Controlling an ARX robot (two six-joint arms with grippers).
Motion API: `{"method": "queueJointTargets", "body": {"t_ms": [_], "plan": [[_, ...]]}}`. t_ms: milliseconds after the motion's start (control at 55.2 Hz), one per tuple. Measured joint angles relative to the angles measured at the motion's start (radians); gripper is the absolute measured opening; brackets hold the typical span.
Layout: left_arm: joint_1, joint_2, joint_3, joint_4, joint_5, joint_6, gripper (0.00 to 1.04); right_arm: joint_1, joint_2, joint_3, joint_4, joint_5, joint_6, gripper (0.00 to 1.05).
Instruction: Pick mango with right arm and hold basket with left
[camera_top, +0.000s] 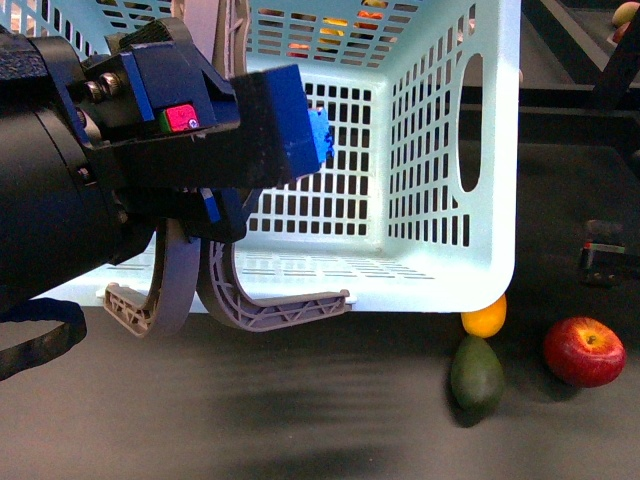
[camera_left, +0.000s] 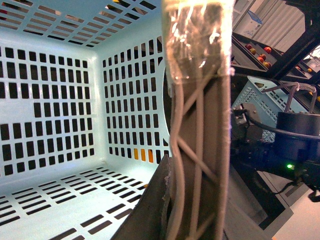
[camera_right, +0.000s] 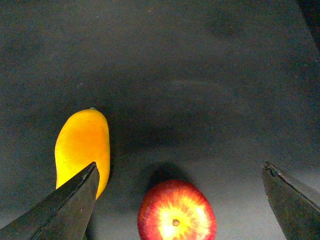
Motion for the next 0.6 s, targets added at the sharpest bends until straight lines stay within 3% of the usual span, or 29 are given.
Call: {"method": "queueJointTargets", "body": {"t_ms": [598], "plan": [[0.0,0.0,0.0,0.0,-0.006,0.0,0.08,0.158,0.333,0.326,-0.106,-0.032,-0.008,0.97]]}}
